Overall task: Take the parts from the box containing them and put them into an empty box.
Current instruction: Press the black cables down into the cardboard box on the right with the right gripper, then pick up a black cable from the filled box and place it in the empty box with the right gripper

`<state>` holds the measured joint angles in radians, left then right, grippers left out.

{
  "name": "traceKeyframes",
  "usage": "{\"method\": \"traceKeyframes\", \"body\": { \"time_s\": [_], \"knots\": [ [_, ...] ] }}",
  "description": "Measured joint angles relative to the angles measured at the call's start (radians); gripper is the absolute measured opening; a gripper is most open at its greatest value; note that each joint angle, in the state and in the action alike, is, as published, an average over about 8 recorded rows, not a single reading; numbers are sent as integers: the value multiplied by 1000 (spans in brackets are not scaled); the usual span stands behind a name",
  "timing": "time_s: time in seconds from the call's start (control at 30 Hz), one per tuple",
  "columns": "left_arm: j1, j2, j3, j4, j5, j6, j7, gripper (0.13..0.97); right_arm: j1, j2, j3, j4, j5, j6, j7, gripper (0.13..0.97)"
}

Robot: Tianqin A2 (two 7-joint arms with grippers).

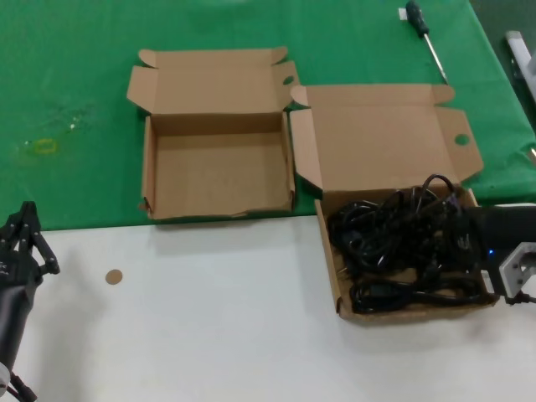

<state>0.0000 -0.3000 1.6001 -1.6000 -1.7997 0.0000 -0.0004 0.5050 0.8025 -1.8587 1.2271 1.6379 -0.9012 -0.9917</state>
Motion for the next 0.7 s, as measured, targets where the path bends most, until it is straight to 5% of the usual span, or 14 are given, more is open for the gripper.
{"method": "traceKeyframes", "body": {
  "time_s": [0.2,0.7],
  "knots": [
    [0,0,0,0,0,0,0,152,-22,26,5,39,-6,11,79,218],
    [0,0,0,0,0,0,0,152,-17,96,15,205,-52,43,445,215]
  ]
}}
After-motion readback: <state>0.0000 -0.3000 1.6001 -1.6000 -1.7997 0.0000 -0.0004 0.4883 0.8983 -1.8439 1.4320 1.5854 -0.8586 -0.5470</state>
